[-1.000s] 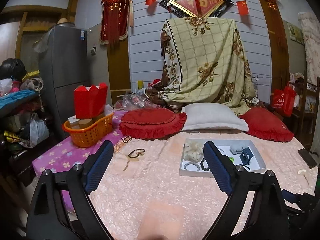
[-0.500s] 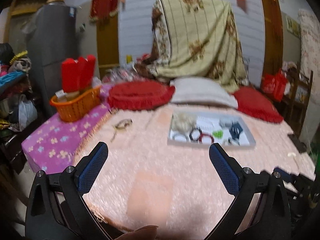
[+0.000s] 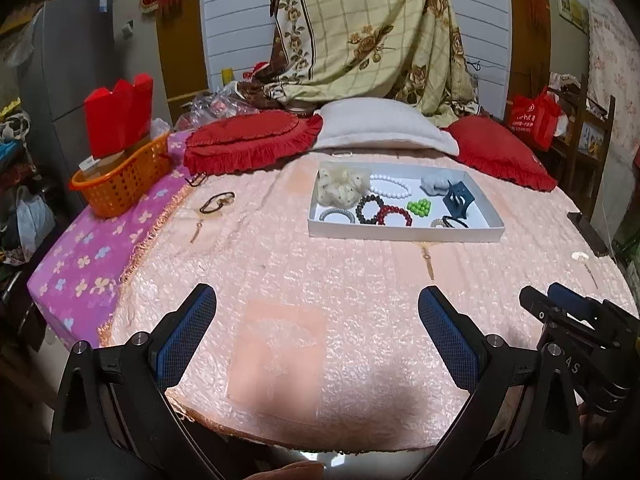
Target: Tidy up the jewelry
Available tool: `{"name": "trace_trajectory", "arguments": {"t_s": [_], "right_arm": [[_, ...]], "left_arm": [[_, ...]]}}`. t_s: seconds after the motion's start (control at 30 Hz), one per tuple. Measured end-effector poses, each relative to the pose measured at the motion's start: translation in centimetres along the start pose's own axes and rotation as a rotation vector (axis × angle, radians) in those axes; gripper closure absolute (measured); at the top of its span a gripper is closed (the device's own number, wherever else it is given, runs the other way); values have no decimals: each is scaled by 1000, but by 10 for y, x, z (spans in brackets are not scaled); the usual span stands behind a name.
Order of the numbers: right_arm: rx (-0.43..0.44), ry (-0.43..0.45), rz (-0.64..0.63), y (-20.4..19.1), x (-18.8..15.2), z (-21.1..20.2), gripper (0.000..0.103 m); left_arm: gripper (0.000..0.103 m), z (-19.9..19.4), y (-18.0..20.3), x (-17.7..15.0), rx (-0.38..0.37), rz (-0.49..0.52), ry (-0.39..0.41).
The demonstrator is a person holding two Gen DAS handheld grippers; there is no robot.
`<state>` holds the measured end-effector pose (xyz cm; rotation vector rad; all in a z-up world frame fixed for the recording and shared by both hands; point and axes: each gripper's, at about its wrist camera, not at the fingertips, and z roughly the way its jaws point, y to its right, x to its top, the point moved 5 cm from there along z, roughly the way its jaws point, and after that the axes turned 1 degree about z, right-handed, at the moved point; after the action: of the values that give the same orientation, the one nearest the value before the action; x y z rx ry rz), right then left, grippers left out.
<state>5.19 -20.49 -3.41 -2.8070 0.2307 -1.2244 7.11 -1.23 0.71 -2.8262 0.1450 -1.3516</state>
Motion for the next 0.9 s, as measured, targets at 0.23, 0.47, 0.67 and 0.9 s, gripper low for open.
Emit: {"name": "trace_trajectory", "arguments": {"t_s": [0.23, 0.47, 0.67, 0.9], "right_arm": [[-1, -10, -1, 0, -1, 3, 63], [-6, -21, -13, -2, -4, 5, 63], [-14, -29, -18, -3, -5, 8, 63], [-22, -33, -27, -5, -7, 10, 63]], "left_arm": [[2, 11, 2, -6, 6, 10, -48], [2, 18, 0, -11, 6, 3, -82], [2, 24, -2, -15, 6, -3, -107], [2, 28, -2, -19, 6, 3, -123]]}}
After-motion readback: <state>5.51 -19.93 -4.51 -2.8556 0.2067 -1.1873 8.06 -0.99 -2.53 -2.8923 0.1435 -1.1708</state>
